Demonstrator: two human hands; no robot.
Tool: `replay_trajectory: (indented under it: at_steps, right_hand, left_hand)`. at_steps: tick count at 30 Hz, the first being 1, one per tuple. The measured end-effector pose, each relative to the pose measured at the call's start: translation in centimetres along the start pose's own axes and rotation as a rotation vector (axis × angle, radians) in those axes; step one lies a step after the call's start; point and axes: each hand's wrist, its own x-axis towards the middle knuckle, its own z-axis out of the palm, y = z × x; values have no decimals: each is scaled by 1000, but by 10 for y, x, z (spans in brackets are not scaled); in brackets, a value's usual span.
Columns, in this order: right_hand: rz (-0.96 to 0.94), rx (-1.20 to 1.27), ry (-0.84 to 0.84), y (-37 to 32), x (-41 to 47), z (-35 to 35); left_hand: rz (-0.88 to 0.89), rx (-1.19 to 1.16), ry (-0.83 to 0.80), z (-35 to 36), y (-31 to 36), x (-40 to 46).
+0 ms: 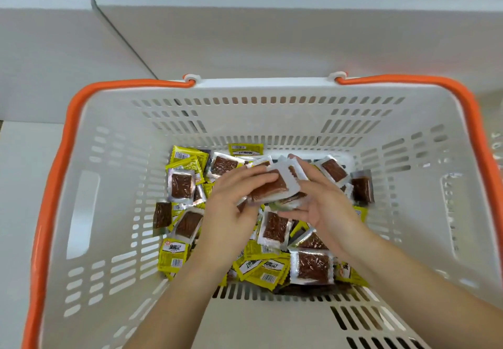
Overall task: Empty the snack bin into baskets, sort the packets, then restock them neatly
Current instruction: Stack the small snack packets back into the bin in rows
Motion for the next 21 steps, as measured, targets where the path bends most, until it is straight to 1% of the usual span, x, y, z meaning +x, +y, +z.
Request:
replay_trajectory:
  at_steps: [2, 3, 6, 7, 8, 9, 10, 11, 12, 13, 14, 15, 16, 18, 19, 21]
  right_hand:
    - [58, 57, -12, -3, 1, -5]
    - [71, 33, -22, -5, 0, -8]
    - [111, -165, -155, -6, -3, -15]
    - [133, -221, -201, -6, -4, -15]
    - [151, -247, -227, -5, -5, -16]
    - [161, -245, -220, -5, -5, -15]
    - [165, -234, -185, -5, -4, -15]
    - [163, -230, -133, -4, -3, -15]
    - [161, -240, -88, -2, -1, -15]
    - [165, -251, -55, 0, 1, -16]
    - [168, -254, -34, 1, 2, -16]
    - [166, -254, -21, 1, 1, -15]
    - [166, -255, -13, 1, 1, -14]
    - [170, -263, 3, 1, 1, -15]
    - [171, -269, 7, 1, 1, -16]
    - [172, -281, 15, 3, 2, -17]
  left_hand:
    - [-26, -53, -43, -3, -3, 2]
    - [-47, -88, -79, -6, -1, 4]
    - [-98, -199, -259, -11, 8, 5]
    - [-119, -240, -291, -13, 10, 4]
    - [-158, -283, -284, -16, 10, 4]
    - [-218, -312, -234, -22, 5, 7]
    - [-288, -291, -149, -28, -2, 11]
    - [-356, -211, -49, -34, -12, 17]
    - [-409, -64, 37, -42, -27, 24]
    - [-451, 143, 73, -48, -42, 31]
    - [-467, 366, 42, -54, -57, 37]
    - [-452, 552, -26, -58, -71, 39]
    - [-424, 673, -115, -60, -84, 40]
    - [-390, 796, -268, -61, -100, 39]
    - [-388, 832, -303, -62, -105, 38]
    - [-398, 912, -315, -62, -109, 37]
